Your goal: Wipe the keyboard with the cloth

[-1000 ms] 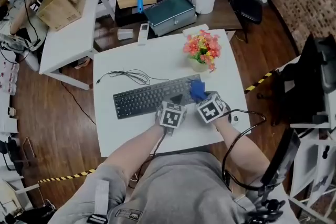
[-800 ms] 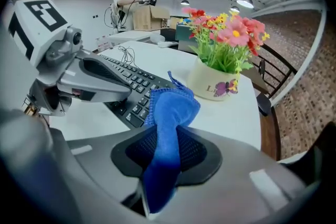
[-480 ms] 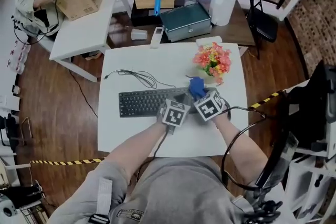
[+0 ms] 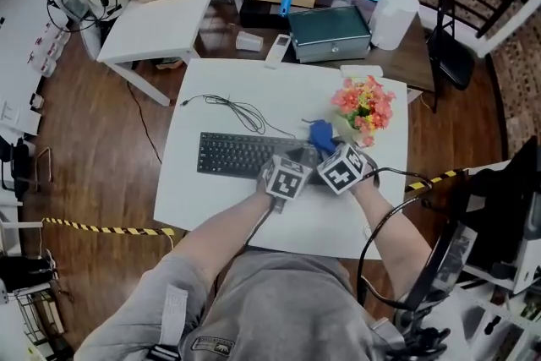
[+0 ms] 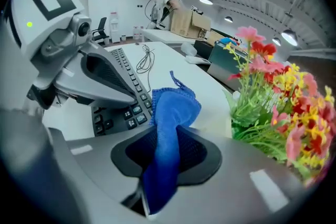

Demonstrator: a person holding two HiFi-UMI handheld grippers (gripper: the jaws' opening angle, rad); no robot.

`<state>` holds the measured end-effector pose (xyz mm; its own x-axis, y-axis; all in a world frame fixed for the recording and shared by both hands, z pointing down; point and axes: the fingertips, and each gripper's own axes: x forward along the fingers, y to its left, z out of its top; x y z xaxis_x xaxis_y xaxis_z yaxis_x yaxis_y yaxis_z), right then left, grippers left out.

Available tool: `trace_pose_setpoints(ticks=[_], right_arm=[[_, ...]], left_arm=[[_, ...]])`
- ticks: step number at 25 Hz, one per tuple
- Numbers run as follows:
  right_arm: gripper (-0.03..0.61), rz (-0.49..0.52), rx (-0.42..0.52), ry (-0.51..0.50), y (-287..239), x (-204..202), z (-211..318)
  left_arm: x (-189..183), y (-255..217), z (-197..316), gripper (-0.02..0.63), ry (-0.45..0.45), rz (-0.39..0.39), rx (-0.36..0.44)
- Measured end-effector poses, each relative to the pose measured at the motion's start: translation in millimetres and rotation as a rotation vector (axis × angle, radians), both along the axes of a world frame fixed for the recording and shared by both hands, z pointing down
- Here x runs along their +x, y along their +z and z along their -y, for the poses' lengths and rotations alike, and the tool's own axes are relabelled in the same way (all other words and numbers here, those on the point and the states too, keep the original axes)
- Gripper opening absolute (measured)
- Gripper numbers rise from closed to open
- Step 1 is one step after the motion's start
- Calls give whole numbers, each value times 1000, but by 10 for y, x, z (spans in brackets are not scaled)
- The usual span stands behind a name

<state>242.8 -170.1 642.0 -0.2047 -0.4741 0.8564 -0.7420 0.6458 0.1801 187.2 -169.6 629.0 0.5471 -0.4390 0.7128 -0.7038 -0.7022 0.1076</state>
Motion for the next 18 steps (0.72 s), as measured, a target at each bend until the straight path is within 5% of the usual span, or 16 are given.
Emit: trace_pose_setpoints(ticks=[18], right_arm=[[109, 4, -192, -191, 168, -377, -1177]], left_arm=[[-136, 184, -729, -6, 117, -11, -45]])
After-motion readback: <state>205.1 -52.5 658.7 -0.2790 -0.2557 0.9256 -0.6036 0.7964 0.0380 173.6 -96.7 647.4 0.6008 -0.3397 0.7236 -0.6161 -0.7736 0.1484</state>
